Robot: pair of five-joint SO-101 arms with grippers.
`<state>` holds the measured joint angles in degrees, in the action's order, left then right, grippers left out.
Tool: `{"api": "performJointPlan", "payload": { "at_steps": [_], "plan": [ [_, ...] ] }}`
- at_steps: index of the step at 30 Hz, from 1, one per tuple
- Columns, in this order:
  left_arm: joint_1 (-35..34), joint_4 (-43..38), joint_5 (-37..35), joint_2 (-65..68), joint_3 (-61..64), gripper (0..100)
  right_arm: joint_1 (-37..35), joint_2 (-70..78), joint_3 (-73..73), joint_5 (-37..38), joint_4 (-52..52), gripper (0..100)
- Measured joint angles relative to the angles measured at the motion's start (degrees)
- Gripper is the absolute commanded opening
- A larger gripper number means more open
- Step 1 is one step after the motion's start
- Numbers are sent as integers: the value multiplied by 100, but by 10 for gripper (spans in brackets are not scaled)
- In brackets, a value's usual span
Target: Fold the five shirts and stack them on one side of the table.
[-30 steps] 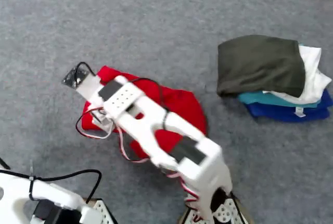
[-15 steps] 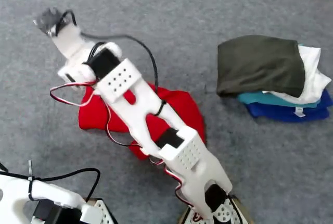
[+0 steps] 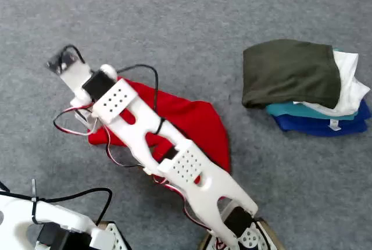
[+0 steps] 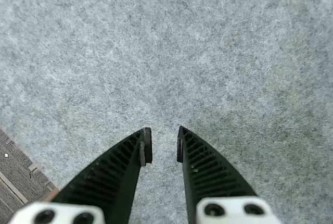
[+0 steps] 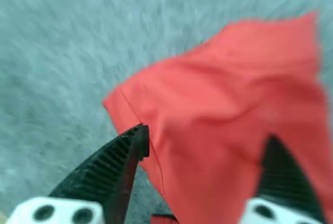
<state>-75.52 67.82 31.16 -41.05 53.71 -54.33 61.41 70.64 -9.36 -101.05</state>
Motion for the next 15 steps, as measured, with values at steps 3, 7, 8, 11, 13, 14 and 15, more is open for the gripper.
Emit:
{"api": "performJointPlan", "payload": {
  "at_steps": [3, 7, 8, 11, 13, 14, 15],
  "plan": [
    [0, 0, 0, 0, 105, 94, -35, 571, -114, 0, 105, 145],
    [0, -308, 0, 0, 299, 94, 9, 826, 316, 9, 202, 35],
    [0, -431, 0, 0, 352, 94, 44, 844, 510, 9, 202, 34],
    [0, -791, 0, 0, 457, 94, 79, 862, 1266, 9, 202, 4],
    [0, -914, 0, 0, 457, 94, 79, 853, 1916, 9, 193, 3],
    [0, -923, 0, 0, 457, 94, 79, 818, 2075, 9, 193, 3],
    [0, -941, 9, 0, 457, 94, 70, 703, 2101, 9, 193, 3]
  ]
}}
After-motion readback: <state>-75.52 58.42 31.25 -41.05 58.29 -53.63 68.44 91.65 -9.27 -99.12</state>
